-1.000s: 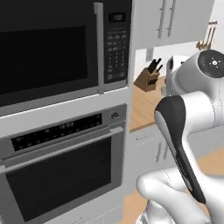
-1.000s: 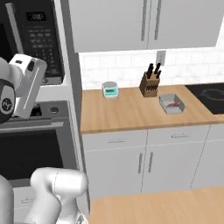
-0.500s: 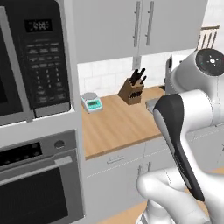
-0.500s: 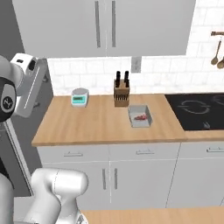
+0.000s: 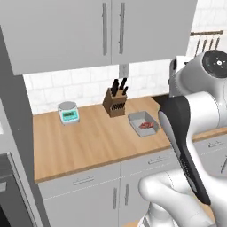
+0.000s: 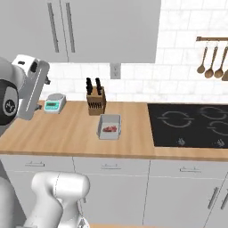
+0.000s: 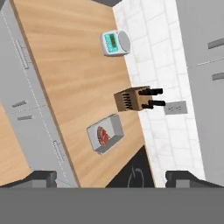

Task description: Take the meat container that has the steak and place it on the second highest rack of the freezer. Then take the vegetable container that has the carrot and avocado and place it on the highest rack of the freezer.

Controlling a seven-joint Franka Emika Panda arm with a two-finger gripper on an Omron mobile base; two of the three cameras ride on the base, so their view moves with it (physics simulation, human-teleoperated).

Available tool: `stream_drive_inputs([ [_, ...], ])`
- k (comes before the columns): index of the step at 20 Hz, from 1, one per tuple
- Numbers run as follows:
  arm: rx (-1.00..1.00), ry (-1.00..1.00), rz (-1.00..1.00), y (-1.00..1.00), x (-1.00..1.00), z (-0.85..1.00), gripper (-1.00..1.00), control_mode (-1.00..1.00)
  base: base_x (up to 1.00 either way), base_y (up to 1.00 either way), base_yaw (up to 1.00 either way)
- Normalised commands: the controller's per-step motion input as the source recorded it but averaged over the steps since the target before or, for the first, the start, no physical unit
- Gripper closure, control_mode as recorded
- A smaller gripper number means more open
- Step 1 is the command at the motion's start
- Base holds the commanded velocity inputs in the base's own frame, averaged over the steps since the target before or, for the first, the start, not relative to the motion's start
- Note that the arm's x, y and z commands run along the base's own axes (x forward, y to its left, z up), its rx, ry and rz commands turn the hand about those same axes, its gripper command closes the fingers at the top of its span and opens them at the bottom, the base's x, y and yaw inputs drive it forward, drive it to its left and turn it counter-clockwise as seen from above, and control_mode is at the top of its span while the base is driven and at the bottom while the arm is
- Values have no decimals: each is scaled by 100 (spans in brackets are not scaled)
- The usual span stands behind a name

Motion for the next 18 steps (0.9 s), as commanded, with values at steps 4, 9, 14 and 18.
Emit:
stream_drive_inputs([
  [4,0,0,0,0,0,0,-100,100,60,-32,12],
  [9,0,0,0,0,0,0,-100,100,26,-23,11],
  [14,0,0,0,0,0,0,-100,100,34,-33,11],
  [18,6,3,6,-17,8,-13,-100,-100,11,-18,6],
])
